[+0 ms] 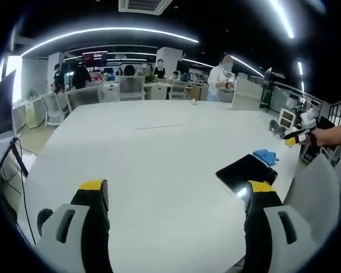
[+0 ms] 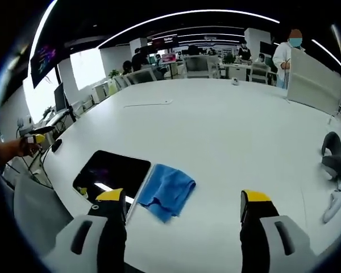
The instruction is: Wipe the mirror surface with the cleaning cloth until all visible marks leave the cleaned area.
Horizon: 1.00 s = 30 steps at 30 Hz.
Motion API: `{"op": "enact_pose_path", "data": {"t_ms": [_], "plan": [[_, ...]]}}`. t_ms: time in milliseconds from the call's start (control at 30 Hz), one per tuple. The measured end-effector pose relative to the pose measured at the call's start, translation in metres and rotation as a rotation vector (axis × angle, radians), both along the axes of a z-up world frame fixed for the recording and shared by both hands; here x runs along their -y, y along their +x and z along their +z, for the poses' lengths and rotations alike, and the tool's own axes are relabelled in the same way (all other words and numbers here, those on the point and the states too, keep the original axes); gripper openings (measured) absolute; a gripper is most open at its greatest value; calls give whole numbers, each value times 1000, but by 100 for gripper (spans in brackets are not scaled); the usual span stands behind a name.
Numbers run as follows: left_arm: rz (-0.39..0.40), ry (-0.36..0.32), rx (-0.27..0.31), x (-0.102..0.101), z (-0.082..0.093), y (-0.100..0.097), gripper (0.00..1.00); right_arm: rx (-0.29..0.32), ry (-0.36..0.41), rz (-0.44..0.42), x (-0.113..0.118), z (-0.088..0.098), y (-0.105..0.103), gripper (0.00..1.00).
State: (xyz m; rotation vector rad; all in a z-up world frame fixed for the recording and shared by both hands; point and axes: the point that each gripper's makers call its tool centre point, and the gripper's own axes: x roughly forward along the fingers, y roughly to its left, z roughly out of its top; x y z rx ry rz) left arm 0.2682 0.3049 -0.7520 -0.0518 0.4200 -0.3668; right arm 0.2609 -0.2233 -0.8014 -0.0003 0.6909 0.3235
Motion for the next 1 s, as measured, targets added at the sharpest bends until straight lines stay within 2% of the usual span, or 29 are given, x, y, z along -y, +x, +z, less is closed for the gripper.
{"op": "enact_pose_path", "data": {"t_ms": [67, 200, 300, 467, 533, 567, 600, 767, 1000], "plan": [[-16, 16, -13, 3, -2, 0, 99, 0, 11, -7, -1, -1, 1, 89], [-8, -7, -3, 7, 2, 2, 99, 9, -8, 7, -5, 2, 4, 93], [-15, 1, -36, 10, -7, 3, 99, 28, -13, 23, -6, 2, 10, 93], [-20, -6, -13, 16, 3, 3, 99, 21, -1, 61, -18, -3, 19, 95], [-38, -3, 19, 18, 6, 4, 99, 0, 12, 116, -28, -8, 19, 97], [-38, 3, 20, 17, 6, 5, 99, -9, -7, 115, -30, -10, 18, 97], [-35, 10, 11, 16, 4, 6, 99, 8, -21, 120, -32, -9, 19, 97], [-27, 11, 12, 16, 6, 14, 99, 22, -7, 113, -32, -8, 20, 96], [-45, 9, 1, 22, 6, 17, 99, 26, 3, 84, -26, -12, 21, 90]]}}
